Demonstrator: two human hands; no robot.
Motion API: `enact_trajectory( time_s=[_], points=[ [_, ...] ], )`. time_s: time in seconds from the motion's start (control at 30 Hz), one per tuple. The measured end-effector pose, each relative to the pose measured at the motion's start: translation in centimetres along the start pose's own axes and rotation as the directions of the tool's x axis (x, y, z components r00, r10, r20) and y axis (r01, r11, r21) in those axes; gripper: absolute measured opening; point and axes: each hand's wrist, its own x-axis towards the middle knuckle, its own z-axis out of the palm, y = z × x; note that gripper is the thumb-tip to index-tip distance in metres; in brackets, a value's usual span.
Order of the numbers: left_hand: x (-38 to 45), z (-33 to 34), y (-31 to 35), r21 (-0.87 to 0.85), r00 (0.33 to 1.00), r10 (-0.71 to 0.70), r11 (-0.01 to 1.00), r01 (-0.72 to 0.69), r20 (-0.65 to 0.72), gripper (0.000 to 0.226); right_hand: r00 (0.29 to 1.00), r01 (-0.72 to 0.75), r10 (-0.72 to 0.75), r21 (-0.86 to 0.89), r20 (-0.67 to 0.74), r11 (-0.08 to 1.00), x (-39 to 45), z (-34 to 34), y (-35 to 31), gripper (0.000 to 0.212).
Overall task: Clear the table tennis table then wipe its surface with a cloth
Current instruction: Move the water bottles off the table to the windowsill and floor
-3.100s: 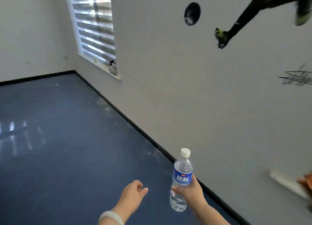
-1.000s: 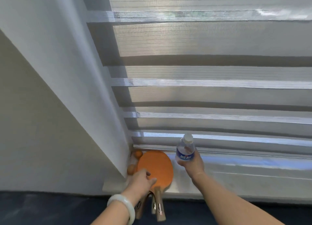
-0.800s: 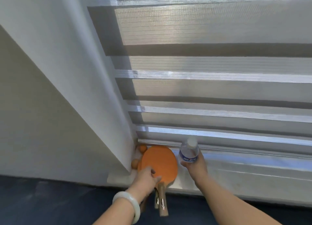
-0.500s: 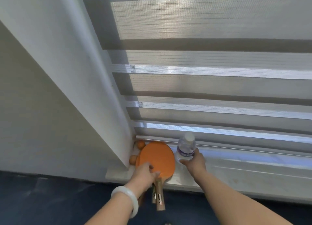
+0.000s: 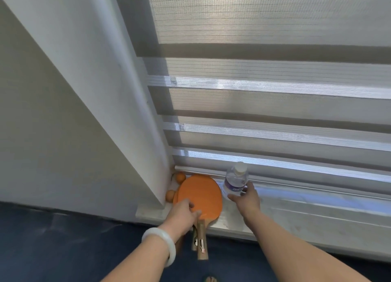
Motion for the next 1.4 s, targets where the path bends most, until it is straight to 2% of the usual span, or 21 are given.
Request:
enact_trajectory(
  time_s=[0.23,0.43,0.5,0.63,0.77,0.87,1.0,1.13,1.23,1.4],
  points=[
    [0.2,-0.3,0.0,0.0,1.0,0.007,1.0,-0.007,-0.005,0.038,0.988,-0.156,0.155,-0.09,-0.024,0.984,-1.4,-0.4,1.1,0.058],
    [-0.3,-0.8,-1.8,-0.04,1.0,0.004,0.999,-0.005,-0.007,0.038,0.99,-0.138,0.139,-0.17,-0.005,0.976,-3.0,0.8,1.3,0.043],
    [-0.7,-1.1,-2.8,-0.06,1.0,-0.014,0.998,0.013,-0.015,0.036,0.994,-0.111,0.114,-0.189,0.006,0.976,-3.6,1.5,0.8,0.037],
    [-1.8,-2.2,-5.4,-0.141,0.999,-0.028,0.99,0.022,-0.035,0.02,0.996,-0.022,0.04,-0.227,0.077,0.974,-5.9,3.4,0.0,0.021],
    [-4.0,-5.1,-10.5,-0.194,0.996,-0.067,0.98,0.054,-0.062,0.034,0.974,0.122,-0.048,-0.334,0.222,0.934,-9.9,7.9,-1.4,0.018],
    [-6.4,-8.2,-15.8,-0.229,0.985,-0.135,0.967,0.108,-0.104,0.041,0.926,0.267,-0.122,-0.391,0.356,0.881,-13.6,12.8,-3.3,0.013],
    [-11.2,-13.0,-24.5,-0.284,0.947,-0.239,0.943,0.173,-0.214,0.032,0.796,0.506,-0.22,-0.42,0.564,0.753,-19.3,21.1,-6.6,0.011],
    [-17.5,-17.1,-34.9,-0.396,0.86,-0.382,0.887,0.238,-0.339,0.03,0.62,0.687,-0.231,-0.376,0.75,0.621,-26.1,30.9,-9.7,0.012],
    [-23.6,-19.2,-42.6,-0.514,0.754,-0.514,0.812,0.276,-0.408,0.031,0.461,0.817,-0.213,-0.318,0.862,0.482,-32.6,38.1,-11.6,0.008],
    [-34.5,-21.5,-53.0,-0.71,0.508,-0.734,0.639,0.294,-0.45,0.026,0.206,0.945,-0.185,-0.146,0.961,0.293,-44.5,49.4,-14.6,0.005]
  ],
)
